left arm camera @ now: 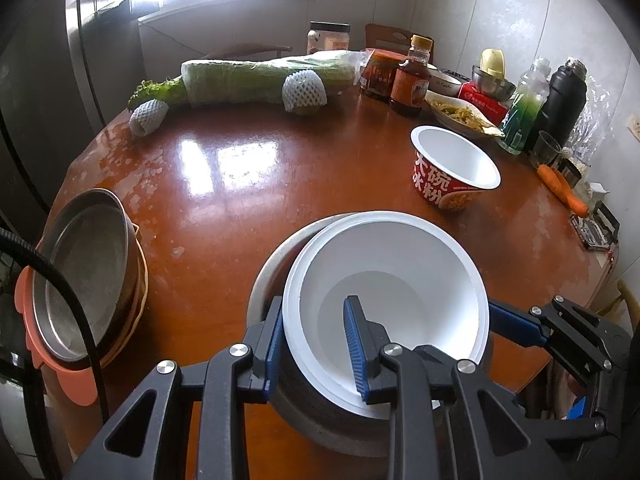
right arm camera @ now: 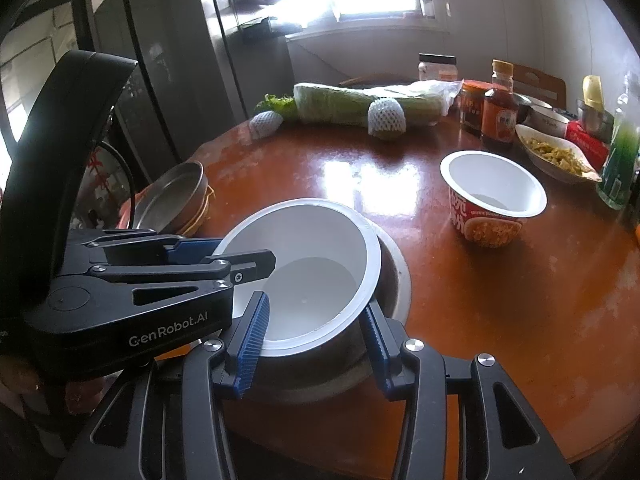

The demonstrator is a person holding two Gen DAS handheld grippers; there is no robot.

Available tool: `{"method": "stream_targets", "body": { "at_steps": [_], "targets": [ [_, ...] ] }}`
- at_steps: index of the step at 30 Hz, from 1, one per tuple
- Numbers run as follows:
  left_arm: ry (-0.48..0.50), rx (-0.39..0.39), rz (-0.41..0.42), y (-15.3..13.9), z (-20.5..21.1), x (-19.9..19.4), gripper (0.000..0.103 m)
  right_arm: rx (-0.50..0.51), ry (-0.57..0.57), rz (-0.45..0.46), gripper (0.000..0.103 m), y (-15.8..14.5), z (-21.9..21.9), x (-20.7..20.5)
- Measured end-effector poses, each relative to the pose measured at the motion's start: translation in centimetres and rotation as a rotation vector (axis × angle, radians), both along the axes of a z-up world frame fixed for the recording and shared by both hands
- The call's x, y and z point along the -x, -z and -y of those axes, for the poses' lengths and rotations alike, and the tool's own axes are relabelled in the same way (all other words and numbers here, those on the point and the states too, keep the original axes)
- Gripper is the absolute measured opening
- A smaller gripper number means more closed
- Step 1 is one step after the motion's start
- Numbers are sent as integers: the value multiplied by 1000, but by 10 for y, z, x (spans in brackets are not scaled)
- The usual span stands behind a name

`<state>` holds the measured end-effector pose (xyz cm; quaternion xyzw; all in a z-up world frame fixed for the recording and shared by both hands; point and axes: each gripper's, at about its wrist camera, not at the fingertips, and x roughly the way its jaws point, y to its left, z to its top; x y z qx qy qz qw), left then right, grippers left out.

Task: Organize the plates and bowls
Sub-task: 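Lower the white paper bowl into the steel bowl and open the left gripper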

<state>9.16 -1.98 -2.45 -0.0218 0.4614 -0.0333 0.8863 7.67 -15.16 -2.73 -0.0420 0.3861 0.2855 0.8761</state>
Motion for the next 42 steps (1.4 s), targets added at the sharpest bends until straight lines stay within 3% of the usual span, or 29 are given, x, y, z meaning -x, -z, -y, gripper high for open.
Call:
{"method": "stream_targets", "body": {
  "at_steps": [33,42],
  "targets": [
    [-5,28,31,-6,-9,7,29,40,13,38,50,-3,-1,3],
    [-10,31,51,-13,-11,9,32,24,31,59,55,-8,8,3]
  ]
}}
